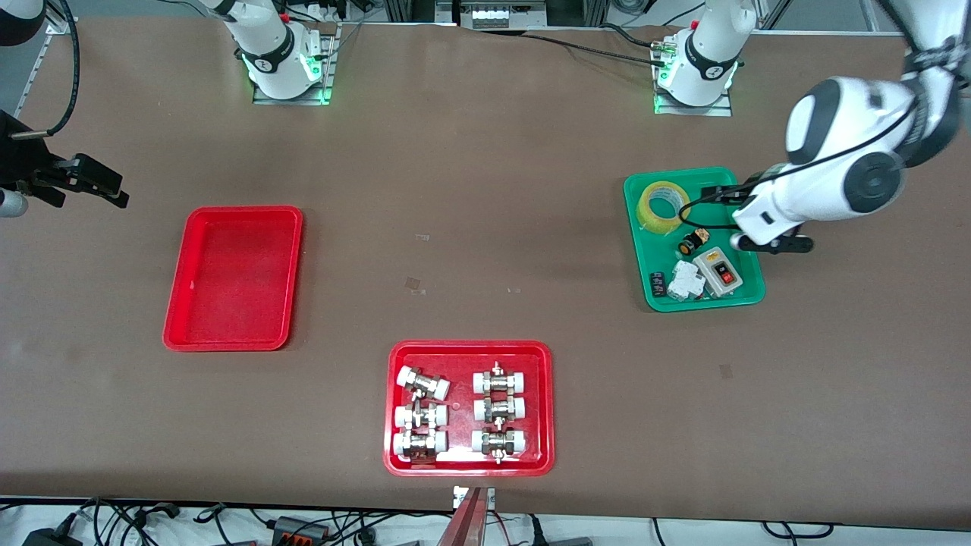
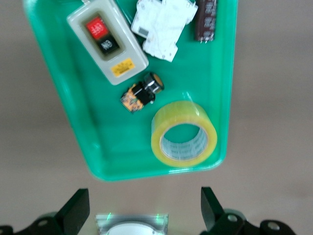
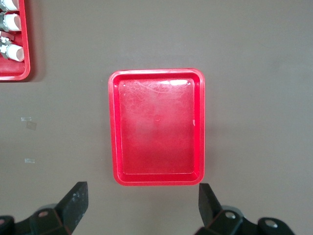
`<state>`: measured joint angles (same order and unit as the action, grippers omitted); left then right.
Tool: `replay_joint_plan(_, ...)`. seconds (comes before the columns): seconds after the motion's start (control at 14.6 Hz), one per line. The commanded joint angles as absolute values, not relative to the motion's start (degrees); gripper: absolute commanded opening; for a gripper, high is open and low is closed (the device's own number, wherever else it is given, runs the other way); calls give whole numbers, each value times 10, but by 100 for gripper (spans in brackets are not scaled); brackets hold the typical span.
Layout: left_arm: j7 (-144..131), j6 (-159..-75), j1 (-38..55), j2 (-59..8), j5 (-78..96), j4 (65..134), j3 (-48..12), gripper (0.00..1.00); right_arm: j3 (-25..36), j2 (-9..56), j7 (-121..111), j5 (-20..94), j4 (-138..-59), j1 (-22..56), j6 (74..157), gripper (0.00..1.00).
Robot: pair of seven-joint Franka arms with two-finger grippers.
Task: Left arm passes tape to right arm into tray
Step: 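Lower the left gripper and grasp the tape roll's rim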
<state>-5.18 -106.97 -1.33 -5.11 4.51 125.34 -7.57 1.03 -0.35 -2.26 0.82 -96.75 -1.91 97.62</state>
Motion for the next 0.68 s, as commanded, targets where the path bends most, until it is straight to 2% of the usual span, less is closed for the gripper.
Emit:
replay_joint_plan(0.0,-47,-1159,-14,-32,67,1350,-79,100,6,-7,-20,9,-969,-24,970,100)
replay_joint_plan(0.34,-48,-1285,-11,-74,87,1434,-89,100,6,-6,-20,9,-969,-25,971,100)
replay_joint_plan(0.61,-48,-1322,-12,-102,89,1441,-91,100,6,-6,-20,9,-969,-25,970,100)
